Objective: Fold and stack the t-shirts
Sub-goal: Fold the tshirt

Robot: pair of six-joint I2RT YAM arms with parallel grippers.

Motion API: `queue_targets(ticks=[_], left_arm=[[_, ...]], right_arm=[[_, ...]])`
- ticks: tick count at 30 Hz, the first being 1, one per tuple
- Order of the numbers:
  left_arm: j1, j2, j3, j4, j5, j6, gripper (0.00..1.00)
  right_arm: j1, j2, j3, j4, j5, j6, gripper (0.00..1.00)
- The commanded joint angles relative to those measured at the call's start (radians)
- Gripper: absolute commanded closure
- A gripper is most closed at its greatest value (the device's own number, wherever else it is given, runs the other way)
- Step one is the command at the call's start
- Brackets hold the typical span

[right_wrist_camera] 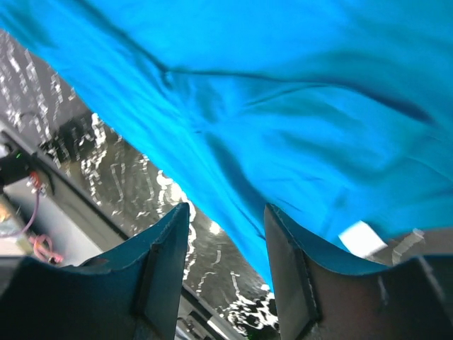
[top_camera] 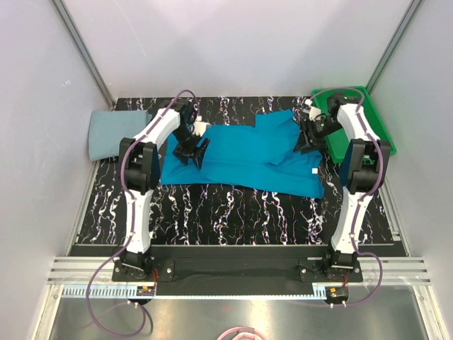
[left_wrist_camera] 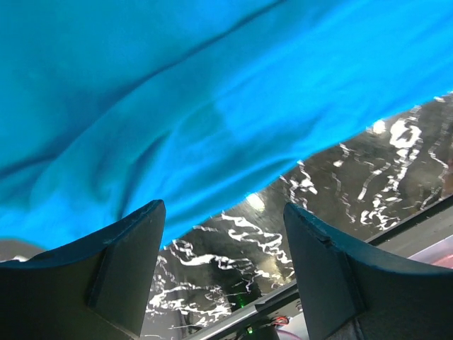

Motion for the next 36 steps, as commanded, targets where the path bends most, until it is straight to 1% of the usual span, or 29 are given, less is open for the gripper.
queue_targets(ticks=[1, 7, 8, 15, 22, 31, 36], left_arm=[[0.007, 0.027, 0.021, -0.005, 0.030, 0.018, 0.27], [-0.016, 0.051, -0.005, 0.005, 0.016, 0.008, 0.28], [-0.017, 0.053, -0.007, 0.006, 0.013, 0.006, 0.28], [-0.037, 0.056, -0.007, 0.008, 0.002, -0.005, 0.28], [-0.045, 0.033, -0.033, 0.011, 0.004, -0.006, 0.28], [-0.060, 0.025, -0.056, 0.015, -0.009, -0.009, 0.29], [-0.071, 0.024, -0.068, 0.015, -0.009, -0.009, 0.29]], right_arm=[[0.028, 0.001, 0.040, -0.036, -0.059, -0.014, 0.47], [0.082, 0.022, -0.034, -0.032, -0.094, -0.014, 0.48], [0.117, 0.035, -0.038, -0.030, -0.095, -0.012, 0.48], [0.183, 0.102, -0.035, -0.023, -0.117, 0.008, 0.49], [0.194, 0.197, 0.029, -0.003, -0.094, 0.024, 0.49], [0.195, 0.250, 0.179, 0.060, -0.057, 0.077, 0.48], [0.203, 0.274, 0.235, 0.086, -0.048, 0.084, 0.47]])
